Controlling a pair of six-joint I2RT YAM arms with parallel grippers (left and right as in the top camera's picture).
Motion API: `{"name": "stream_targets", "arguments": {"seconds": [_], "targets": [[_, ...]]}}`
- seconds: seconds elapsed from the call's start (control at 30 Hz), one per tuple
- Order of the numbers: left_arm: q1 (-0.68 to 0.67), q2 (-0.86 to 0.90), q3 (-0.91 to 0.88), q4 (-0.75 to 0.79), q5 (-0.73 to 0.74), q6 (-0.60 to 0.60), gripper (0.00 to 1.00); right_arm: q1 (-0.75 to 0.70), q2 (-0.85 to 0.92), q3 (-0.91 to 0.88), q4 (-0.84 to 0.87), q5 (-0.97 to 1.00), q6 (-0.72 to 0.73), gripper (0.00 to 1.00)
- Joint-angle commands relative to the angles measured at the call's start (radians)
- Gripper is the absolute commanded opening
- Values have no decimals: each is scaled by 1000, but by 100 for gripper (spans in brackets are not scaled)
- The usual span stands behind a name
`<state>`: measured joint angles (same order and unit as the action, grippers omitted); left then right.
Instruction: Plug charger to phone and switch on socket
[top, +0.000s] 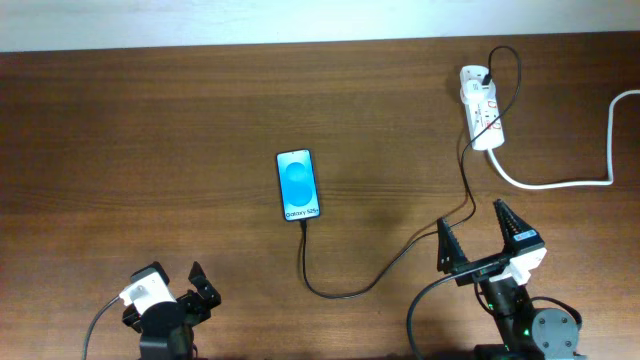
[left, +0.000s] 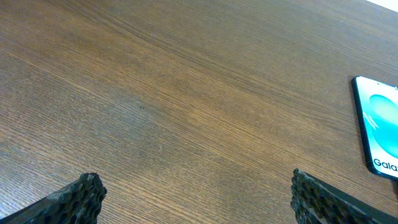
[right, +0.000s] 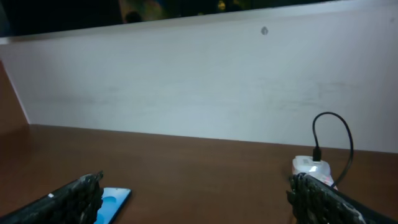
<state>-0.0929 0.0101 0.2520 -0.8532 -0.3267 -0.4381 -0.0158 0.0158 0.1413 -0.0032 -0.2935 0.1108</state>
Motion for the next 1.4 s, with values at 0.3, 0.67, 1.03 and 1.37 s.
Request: {"name": "stream_targets", "arguments": {"seconds": [0.3, 0.67, 1.03, 1.37], "targets": [[2, -3, -2, -1, -10, -2, 99, 30, -13, -136, 85, 179, 156, 98], [2, -3, -2, -2, -10, -2, 99, 28, -13, -136, -64, 178, 156, 98], [2, -3, -2, -1, -10, -2, 99, 28, -12, -136, -65, 178, 156, 98], [2, -5, -18, 50, 8, -2, 99, 28, -12, -136, -64, 178, 156, 98]]}}
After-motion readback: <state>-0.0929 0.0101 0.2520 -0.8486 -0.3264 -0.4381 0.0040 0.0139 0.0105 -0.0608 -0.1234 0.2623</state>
